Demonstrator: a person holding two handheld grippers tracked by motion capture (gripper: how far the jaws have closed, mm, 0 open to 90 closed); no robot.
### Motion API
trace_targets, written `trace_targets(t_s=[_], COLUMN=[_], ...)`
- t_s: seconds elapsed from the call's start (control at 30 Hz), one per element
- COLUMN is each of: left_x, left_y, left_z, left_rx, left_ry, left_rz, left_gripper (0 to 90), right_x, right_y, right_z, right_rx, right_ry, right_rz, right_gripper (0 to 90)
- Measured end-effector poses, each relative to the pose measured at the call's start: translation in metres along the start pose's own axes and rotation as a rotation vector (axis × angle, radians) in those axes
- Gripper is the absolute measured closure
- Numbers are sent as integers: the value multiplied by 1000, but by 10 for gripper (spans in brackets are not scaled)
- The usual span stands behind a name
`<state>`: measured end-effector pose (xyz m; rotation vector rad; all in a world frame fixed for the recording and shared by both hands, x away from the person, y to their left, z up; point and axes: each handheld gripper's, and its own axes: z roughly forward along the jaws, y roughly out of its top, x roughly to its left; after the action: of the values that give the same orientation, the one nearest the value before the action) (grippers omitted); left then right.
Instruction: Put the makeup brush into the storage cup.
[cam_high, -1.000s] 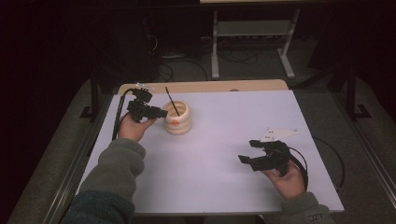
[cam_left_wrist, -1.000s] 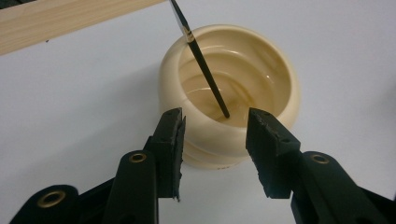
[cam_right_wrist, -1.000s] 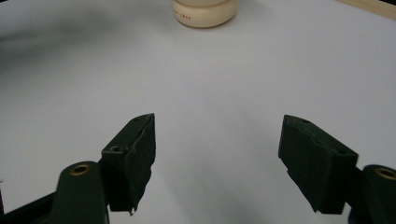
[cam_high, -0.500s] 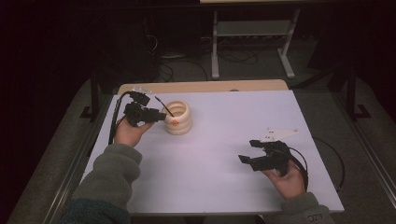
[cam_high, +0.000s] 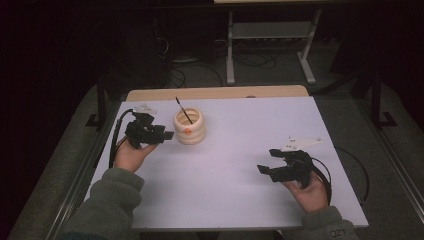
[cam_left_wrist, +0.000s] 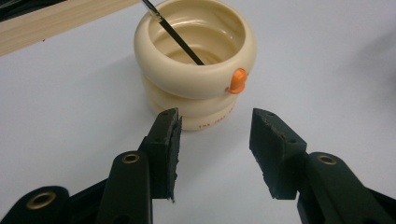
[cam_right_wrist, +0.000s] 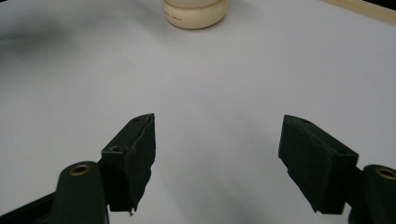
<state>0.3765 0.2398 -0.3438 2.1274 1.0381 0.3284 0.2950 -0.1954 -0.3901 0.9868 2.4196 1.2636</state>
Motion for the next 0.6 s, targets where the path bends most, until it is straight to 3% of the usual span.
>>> trace_targets(t_s=[0.23,0.6], left_x=[-3,-8], left_y=[-9,-23], left_z=[-5,-9], left_rx=[-4,-28], left_ry=[7,-1], left_rz=[26,15], left_gripper=[514,489], right_x=[-3,-5], right_y=[-1,-2], right_z=[-1,-4], right_rx=[-6,-9], right_ry=[-6,-16], right_rz=[-2,8], right_gripper=[264,264])
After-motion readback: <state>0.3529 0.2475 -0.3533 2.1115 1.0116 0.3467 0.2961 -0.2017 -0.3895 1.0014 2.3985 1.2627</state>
